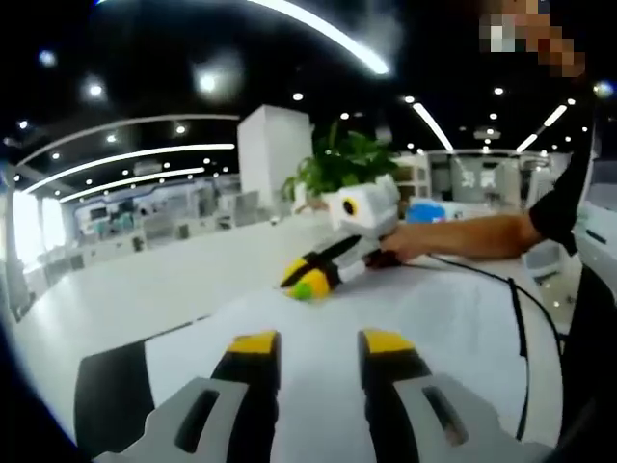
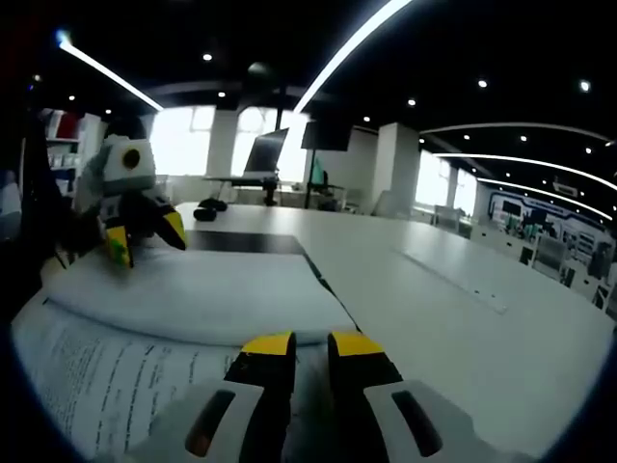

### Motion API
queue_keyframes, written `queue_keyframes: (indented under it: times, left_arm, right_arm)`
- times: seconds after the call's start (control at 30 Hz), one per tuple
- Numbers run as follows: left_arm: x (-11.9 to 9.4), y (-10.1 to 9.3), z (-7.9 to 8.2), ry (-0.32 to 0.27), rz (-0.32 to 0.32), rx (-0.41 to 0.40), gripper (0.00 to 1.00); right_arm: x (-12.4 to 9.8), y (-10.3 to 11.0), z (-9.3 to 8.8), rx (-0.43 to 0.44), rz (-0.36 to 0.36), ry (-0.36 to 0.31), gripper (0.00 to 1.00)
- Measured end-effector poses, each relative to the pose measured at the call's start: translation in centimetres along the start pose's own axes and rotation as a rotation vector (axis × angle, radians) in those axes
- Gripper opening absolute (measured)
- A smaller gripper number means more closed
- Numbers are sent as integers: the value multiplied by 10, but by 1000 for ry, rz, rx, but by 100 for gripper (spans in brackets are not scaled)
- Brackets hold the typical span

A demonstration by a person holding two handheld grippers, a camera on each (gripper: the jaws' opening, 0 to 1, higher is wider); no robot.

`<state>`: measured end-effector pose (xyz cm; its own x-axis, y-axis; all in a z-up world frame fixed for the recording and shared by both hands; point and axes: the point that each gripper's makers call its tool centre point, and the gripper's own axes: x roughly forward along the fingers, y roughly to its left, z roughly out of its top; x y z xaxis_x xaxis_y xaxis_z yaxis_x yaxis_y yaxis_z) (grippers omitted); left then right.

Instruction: Flip through the bound document one page at a time

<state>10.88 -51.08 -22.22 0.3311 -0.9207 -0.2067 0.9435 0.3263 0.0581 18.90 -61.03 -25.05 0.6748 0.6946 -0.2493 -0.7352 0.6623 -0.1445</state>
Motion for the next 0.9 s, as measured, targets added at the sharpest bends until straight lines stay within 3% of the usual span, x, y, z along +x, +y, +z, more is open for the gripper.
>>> queue_keyframes:
  times: [0.43,0.9]
  left_arm:
    - [32,3,5,-24,-75,-57,32]
    - [39,13,-18,61,-57,-11,25]
  right_arm:
    - [0,-1,0,-2,1,1,17]
    - [0,0,0,0,1,1,17]
